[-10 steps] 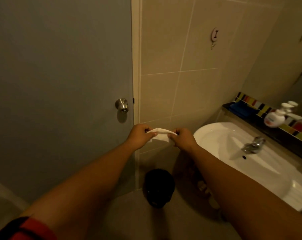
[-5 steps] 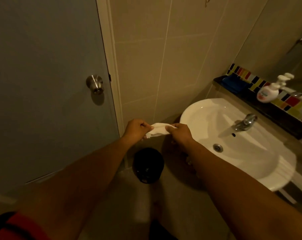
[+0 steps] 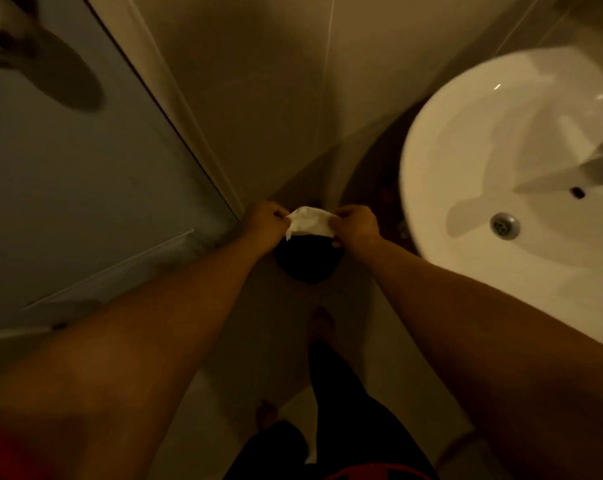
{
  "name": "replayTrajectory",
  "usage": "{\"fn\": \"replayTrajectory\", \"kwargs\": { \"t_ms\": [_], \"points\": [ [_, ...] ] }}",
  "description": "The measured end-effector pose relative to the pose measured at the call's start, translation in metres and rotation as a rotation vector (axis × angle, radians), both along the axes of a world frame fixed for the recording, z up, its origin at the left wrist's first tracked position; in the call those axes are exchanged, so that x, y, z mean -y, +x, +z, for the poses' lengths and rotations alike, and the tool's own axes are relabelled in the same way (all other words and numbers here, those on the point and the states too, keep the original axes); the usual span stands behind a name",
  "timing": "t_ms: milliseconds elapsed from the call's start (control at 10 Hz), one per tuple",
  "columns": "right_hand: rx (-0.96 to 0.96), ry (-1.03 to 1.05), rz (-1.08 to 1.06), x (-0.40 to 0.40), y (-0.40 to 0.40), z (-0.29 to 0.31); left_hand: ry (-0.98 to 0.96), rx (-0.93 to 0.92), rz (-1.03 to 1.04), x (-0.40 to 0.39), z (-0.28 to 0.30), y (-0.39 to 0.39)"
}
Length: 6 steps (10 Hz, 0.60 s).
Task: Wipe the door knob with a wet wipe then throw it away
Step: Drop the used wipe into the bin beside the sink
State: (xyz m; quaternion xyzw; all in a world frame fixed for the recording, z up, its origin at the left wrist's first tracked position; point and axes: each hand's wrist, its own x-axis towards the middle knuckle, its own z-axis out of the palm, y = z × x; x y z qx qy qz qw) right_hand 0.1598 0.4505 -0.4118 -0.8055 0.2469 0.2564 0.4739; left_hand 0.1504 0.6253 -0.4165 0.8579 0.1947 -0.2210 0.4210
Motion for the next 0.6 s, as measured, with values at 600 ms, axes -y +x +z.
{"fn": "replayTrajectory", "kwargs": {
  "t_ms": [600],
  "points": [
    [-0.291,0.066,-0.156,-0.009,0.052,-0.247,-0.069,-0.308,0.145,0.014,-0.254,0.042]
  ]
}}
